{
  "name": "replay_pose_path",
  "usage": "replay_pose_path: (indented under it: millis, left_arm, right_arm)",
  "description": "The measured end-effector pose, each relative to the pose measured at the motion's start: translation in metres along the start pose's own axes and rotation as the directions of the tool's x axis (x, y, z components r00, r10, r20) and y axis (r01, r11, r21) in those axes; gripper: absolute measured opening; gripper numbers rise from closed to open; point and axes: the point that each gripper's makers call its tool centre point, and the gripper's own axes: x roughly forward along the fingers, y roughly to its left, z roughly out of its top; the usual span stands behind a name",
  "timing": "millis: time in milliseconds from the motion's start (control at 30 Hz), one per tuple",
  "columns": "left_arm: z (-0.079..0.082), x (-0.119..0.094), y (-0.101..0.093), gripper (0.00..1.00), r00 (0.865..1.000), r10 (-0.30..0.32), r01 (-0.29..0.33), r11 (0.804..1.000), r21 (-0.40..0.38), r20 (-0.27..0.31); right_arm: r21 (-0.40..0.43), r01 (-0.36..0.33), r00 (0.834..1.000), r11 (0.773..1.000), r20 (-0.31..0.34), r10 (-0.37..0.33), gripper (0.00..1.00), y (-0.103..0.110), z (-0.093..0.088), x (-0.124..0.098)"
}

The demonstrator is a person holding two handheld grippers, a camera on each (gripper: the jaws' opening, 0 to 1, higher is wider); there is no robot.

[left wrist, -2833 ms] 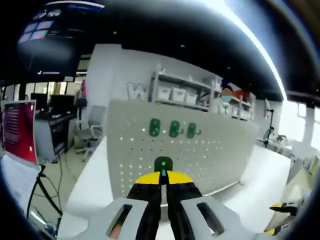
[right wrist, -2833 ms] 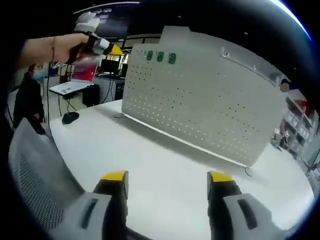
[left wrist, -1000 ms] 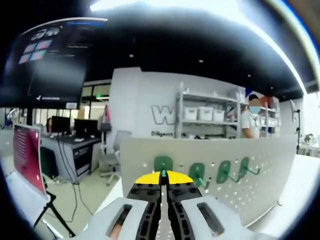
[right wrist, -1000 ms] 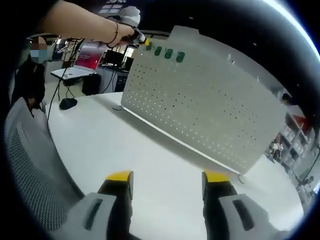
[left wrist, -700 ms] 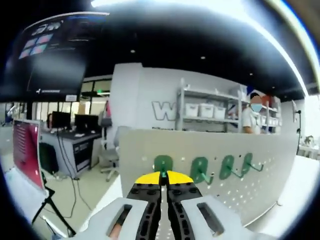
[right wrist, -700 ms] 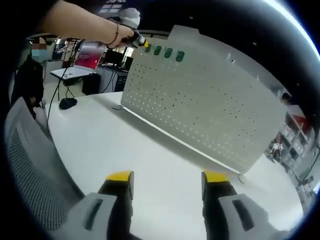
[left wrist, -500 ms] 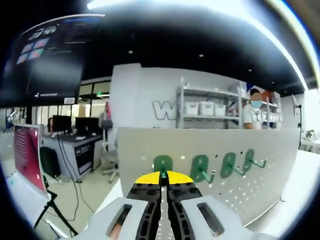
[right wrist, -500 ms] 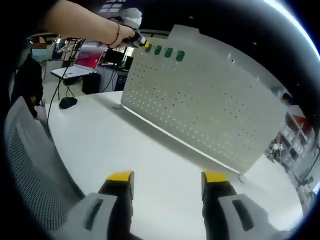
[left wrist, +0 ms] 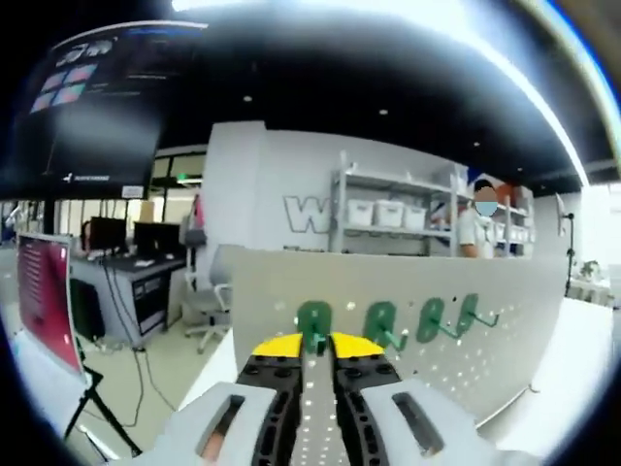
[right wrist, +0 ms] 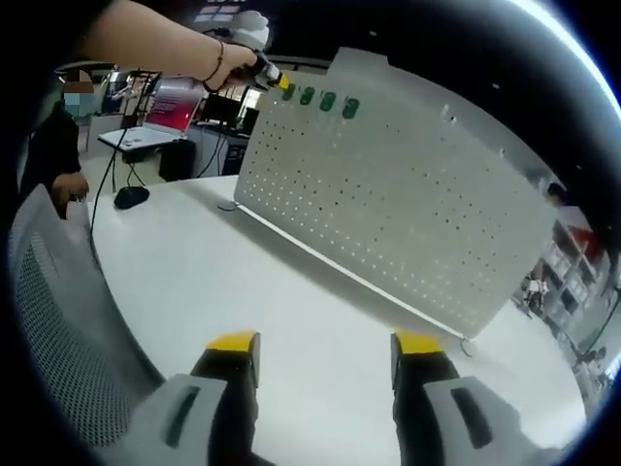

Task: Insert the hook assembly into the mounting plate slot until the hook locks in place.

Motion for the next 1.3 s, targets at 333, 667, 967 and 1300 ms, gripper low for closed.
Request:
replay_pose_path:
  millis: [333, 667, 967, 1300]
  left_arm:
    - [0.005, -0.048, 0.001, 0.63, 0.999, -0.045, 0.045, 0.999, 0.0, -0.023]
    - [-0.04, -0.106, -0.024, 0.95, 0.975, -0.131, 0.134, 0.991, 0.005, -0.18]
    - [-0.107, -0.162, -0.035, 1.0, 0.925, -0.181, 0.178, 0.983, -0.04, -0.335]
    - [-0.141, -0.205, -0.052, 1.0, 0.893, -0.25, 0.204, 0.966, -0.157, -0.375]
  right_arm:
    - [0.004, -0.001, 1.0, 1.0, 0.006, 0.001, 0.51, 0.0, 0.001, 0.0]
    - [0.025, -0.013, 1.0, 1.0, -0.002, 0.013, 0.51, 0.001, 0.0, -0.001]
    - [0.034, -0.012, 1.0, 0.999, -0.008, 0.012, 0.56, 0.001, -0.001, 0.0]
    - [0.023, -0.014, 1.0, 1.0, -0.019, 0.015, 0.6, 0.003, -0.002, 0.0]
